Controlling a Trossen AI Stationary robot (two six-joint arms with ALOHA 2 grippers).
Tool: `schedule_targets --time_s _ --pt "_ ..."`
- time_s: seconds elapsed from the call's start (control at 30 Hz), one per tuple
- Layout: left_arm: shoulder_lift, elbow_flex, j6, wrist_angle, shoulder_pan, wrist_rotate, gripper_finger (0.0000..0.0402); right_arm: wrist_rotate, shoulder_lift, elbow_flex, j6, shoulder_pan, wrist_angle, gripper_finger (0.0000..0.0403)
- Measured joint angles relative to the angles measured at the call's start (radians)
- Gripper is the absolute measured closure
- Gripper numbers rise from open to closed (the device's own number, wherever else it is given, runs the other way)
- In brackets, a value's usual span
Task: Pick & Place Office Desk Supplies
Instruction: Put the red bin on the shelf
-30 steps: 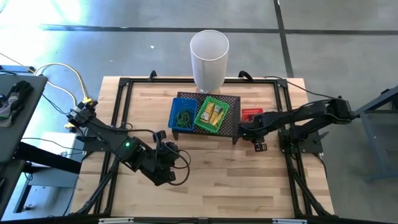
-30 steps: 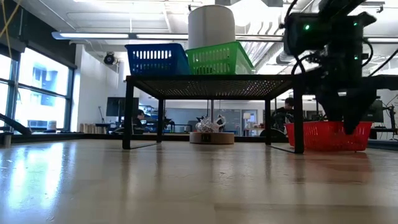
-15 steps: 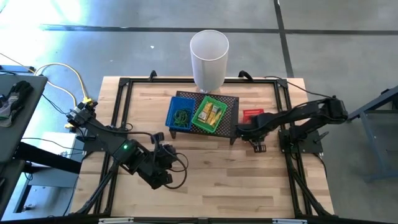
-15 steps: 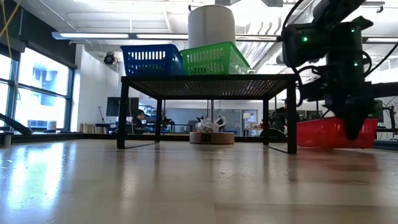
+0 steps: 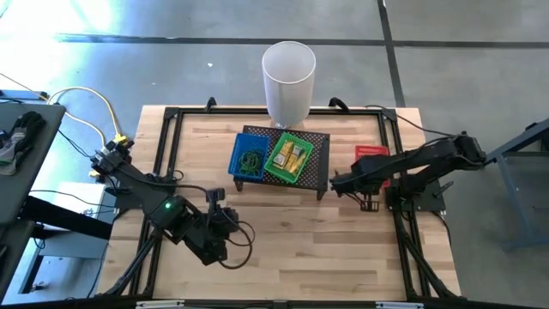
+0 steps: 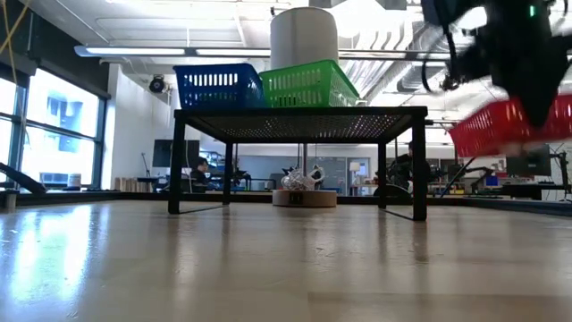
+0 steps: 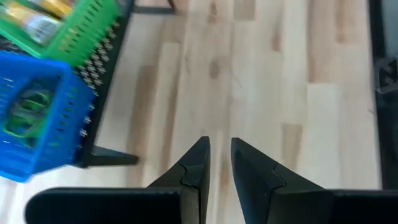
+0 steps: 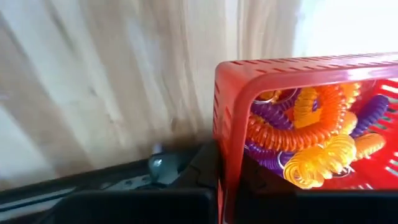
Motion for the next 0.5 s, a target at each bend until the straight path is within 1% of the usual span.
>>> schedule_targets --time_s 0.07,0.2,0.27,0.37,0.5 --pt "-0.002 0.0 0.0 -0.008 -0.011 0.022 0.0343 0.001 0.0 0.077 0.042 0.027 -0.06 0.04" --pt "-0.012 0.0 -0.003 -0.046 -0.053 0.032 0.0343 -0.002 0.0 0.227 0.134 0.079 -0.065 0.04" --pt "-0.018 0.0 -0.021 -0.066 -0.082 0.032 0.0343 0.019 0.008 0.295 0.186 0.106 -0.063 0.04" --pt "-0.019 0.0 -0.061 -0.096 -0.117 0.026 0.0343 0.065 0.043 0.374 0.227 0.133 -0.065 0.04" --pt "-0.019 0.0 -0.096 -0.117 -0.155 0.017 0.0343 0.074 0.113 0.448 0.271 0.144 -0.065 0.0401"
